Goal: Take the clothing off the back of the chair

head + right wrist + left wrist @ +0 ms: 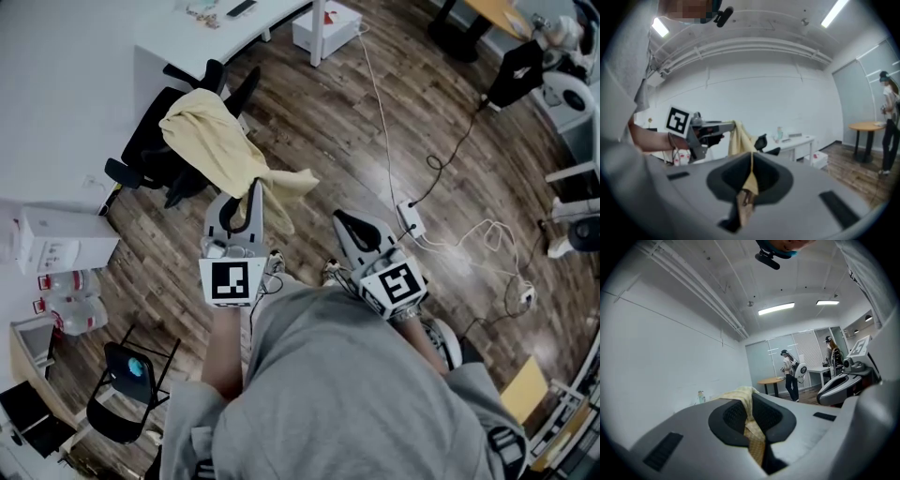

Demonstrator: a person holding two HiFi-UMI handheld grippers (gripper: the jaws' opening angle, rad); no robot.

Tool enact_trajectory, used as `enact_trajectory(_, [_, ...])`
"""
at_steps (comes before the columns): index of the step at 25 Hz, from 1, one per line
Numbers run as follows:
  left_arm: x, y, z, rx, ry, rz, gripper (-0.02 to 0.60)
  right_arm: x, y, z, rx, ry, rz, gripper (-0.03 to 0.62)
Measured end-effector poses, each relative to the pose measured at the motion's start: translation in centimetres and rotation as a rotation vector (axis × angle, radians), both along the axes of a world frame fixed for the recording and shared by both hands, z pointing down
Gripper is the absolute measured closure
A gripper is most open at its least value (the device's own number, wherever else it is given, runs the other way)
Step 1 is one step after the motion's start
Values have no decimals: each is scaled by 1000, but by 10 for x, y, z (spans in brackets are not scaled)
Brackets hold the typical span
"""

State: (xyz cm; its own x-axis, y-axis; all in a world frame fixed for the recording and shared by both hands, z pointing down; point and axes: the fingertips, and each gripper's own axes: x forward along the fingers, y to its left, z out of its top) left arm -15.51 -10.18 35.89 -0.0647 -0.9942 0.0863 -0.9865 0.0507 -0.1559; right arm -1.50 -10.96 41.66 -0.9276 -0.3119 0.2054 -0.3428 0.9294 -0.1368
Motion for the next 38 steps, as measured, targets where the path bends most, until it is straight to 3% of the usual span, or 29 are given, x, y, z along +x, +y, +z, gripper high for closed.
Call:
enact_trajectory(17, [41,21,-3,5,-27,-92,538,33,0,5,2,-14,-102,559])
enact_trajectory(23, [66,26,-6,21,-83,-73,538,45,3,6,10,-15,-122,559])
enact_trajectory(33, [101,37,-6,16,-83,-50,538,64,11,5,23,-16,-137,559])
enact_trajectory(38, [117,36,-16,50,-74,-19,537,70,10,2,24,-22,-132,559])
